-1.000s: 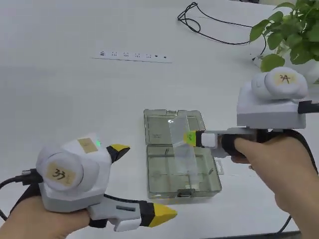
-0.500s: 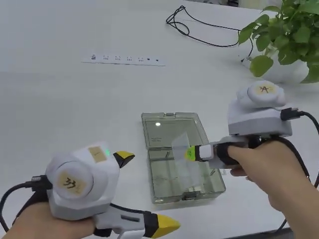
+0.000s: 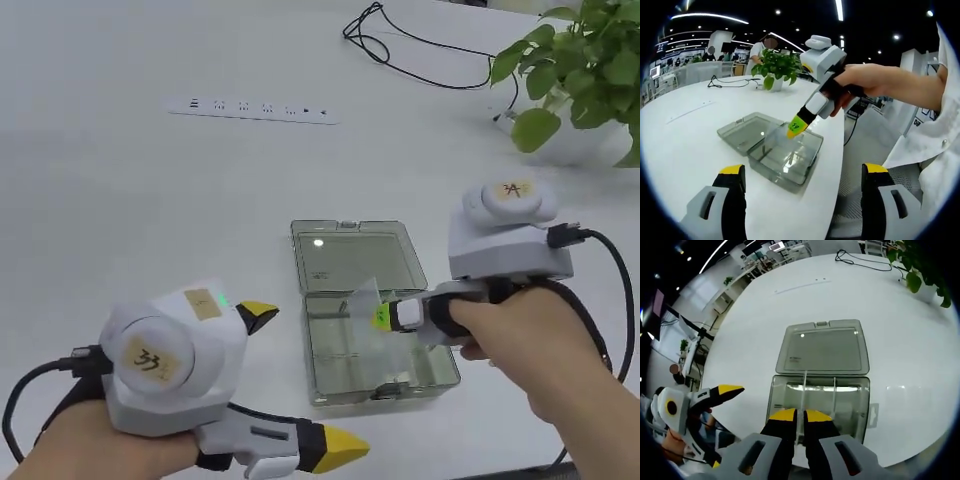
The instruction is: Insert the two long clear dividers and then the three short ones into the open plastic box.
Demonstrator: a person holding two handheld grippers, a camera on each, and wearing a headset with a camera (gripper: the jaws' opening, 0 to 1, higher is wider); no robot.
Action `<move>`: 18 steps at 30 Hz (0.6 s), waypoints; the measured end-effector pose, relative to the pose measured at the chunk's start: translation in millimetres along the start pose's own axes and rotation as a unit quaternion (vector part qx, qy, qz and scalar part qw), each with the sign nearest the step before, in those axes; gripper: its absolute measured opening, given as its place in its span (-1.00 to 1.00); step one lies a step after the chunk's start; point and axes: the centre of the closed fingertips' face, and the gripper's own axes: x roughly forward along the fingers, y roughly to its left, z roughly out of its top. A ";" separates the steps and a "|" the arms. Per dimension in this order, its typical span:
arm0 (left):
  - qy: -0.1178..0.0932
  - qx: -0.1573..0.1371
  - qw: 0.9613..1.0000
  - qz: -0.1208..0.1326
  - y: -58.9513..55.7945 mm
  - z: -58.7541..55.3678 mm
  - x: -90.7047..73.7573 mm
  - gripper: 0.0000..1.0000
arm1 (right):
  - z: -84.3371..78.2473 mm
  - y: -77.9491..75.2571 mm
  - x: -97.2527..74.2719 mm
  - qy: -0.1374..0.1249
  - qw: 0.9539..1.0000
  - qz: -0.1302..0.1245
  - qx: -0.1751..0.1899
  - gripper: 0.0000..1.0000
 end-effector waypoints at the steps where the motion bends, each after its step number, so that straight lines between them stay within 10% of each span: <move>1: 0.001 -0.001 1.000 0.000 0.4 -0.3 0.0 0.97 | -0.5 -0.5 0.5 0.001 1.000 -0.001 0.000 -0.88; 18: 0.000 -0.008 1.000 0.000 -1.1 1.2 2.2 0.96 | 1.5 0.9 2.1 -0.002 1.000 -0.006 -0.019 -0.88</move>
